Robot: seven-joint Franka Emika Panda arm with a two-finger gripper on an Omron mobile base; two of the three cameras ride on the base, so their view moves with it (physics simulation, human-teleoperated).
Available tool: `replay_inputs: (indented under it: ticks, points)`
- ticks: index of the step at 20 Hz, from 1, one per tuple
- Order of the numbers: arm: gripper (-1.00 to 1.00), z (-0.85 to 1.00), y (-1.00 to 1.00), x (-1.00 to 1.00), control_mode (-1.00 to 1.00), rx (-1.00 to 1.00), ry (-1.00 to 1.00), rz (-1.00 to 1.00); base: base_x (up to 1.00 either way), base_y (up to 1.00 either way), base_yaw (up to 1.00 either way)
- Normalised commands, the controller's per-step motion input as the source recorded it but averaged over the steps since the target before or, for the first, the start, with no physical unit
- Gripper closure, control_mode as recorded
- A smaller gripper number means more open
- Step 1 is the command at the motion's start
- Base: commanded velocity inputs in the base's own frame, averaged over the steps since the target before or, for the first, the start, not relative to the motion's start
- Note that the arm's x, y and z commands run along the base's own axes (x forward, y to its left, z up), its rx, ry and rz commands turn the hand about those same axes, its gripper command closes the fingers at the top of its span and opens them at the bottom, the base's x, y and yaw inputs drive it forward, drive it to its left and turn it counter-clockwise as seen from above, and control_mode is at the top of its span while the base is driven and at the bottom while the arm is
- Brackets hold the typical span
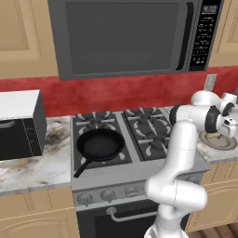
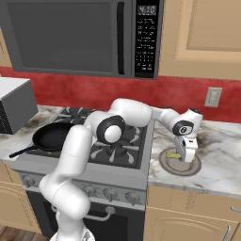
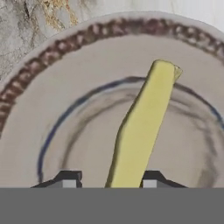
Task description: Pick up the butter stick and place it in the pan. Then turn on the burner for the pan.
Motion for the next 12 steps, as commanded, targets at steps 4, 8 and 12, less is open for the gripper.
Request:
replay_inputs:
  ticks: [4, 8, 12]
  points:
    - [1.00, 0.00, 0.00, 0.00, -1.00, 0.00, 0.00, 0.00, 0.00, 0.00, 0.00]
    - [1.00, 0.00, 0.00, 0.00, -1.00, 0.00, 0.00, 0.00, 0.00, 0.00, 0.00]
    - [1.00, 0.00, 0.00, 0.00, -1.00, 0.00, 0.00, 0.00, 0.00, 0.00, 0.00]
